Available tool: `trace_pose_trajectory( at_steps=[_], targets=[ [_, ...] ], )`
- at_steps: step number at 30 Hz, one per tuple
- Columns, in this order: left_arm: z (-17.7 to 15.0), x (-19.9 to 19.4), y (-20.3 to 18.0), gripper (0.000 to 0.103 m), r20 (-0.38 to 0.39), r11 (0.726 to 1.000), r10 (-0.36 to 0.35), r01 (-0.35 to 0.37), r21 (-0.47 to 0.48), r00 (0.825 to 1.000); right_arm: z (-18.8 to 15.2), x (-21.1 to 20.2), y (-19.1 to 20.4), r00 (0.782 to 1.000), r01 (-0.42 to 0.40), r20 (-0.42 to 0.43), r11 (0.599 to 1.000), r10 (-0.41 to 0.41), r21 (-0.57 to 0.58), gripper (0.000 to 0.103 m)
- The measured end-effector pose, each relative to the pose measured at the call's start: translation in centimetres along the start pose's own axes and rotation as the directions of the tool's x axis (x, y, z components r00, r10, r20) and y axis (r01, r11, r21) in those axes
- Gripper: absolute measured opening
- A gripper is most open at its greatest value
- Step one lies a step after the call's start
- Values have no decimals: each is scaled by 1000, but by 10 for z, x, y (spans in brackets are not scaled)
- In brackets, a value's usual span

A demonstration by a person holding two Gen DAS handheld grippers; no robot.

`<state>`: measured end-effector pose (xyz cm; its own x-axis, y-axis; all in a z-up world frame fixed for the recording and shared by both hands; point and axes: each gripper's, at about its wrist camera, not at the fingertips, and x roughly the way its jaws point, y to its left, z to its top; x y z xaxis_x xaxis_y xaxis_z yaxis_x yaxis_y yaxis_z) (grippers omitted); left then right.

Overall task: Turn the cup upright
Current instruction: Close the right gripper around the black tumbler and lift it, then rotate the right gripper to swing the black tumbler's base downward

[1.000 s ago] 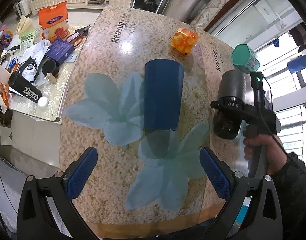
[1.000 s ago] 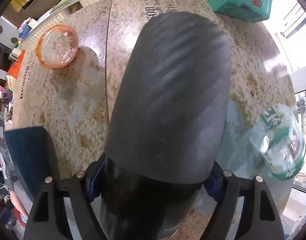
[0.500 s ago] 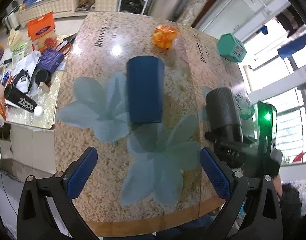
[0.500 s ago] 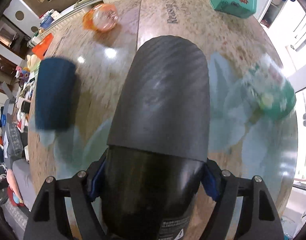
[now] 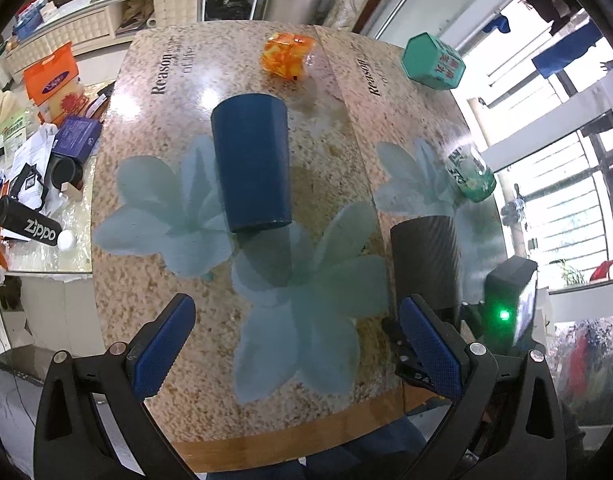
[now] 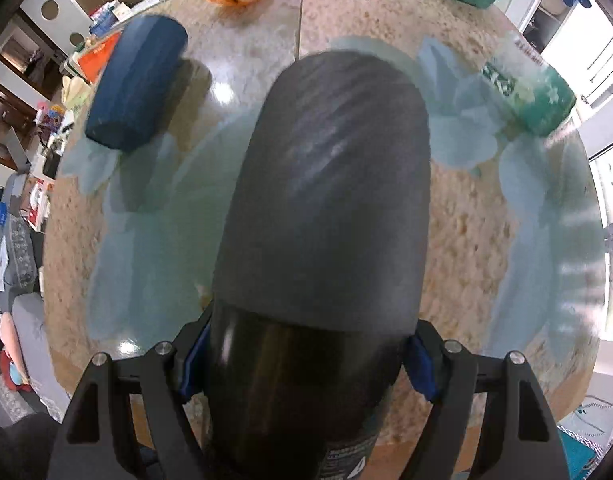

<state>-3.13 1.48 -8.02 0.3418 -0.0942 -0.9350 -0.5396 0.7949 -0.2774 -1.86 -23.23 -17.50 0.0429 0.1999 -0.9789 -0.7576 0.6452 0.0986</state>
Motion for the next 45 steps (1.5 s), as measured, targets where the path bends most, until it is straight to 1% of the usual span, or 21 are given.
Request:
trace_pose_trajectory(
  at_steps=[2,7,11,12,14,15,16,19,21,25,27,29,35,39,41,45],
  targets=[
    [-1,1,-1,103,-4,1000,0,0,6,1000,-5,9,2,1000,-7,-17,1000,7,9,76],
    [-2,2,1,103,-13,1000,-3,3,9,1000,-3,9,-2,1000,-8,-23,1000,8,3,77],
    [-3,3,2,103,-18,1000,2,-2,13,1000,5,14,7,999,-11,-34,1000,12,14,77],
    [-3,3,2,103,-19,1000,4,-4,16,1000,12,20,13,999,-14,-44,1000,15,17,77],
    [-4,3,2,103,-20,1000,6,-6,18,1000,15,19,8,998,-25,-50,999,27,39,78],
    [-4,2,3,103,-19,1000,7,-6,19,1000,17,19,8,998,-21,-51,999,24,43,81],
    [-5,2,4,103,-18,1000,8,-8,20,1000,17,19,9,999,-19,-49,999,21,45,89],
    [-6,0,6,103,-15,1000,10,-9,25,1000,23,14,5,999,-15,-51,999,17,43,99],
    [-7,-1,7,103,-12,1000,9,-9,26,1000,24,14,6,998,-11,-55,999,13,41,103],
    [-9,-6,11,103,7,999,-9,9,31,1000,28,21,14,996,3,-85,999,2,52,103],
    [-11,-9,12,103,16,999,-25,24,38,1000,26,25,16,997,-5,-74,998,9,64,103],
    [-12,-12,13,103,19,999,-30,29,43,999,21,21,14,998,-6,-60,997,10,71,103],
    [-14,-17,12,103,14,997,-28,27,68,1000,25,3,8,999,-1,-39,995,5,103,103],
    [-13,-23,7,103,11,997,-26,25,79,1000,32,-16,-6,1000,7,-9,992,-6,127,103],
    [-11,-26,1,103,0,996,-33,33,81,999,35,-28,-15,1000,13,27,990,-17,143,103],
    [-2,-32,-20,103,6,994,-35,34,100,999,40,-52,-35,998,-20,58,985,10,173,103]
  ],
)
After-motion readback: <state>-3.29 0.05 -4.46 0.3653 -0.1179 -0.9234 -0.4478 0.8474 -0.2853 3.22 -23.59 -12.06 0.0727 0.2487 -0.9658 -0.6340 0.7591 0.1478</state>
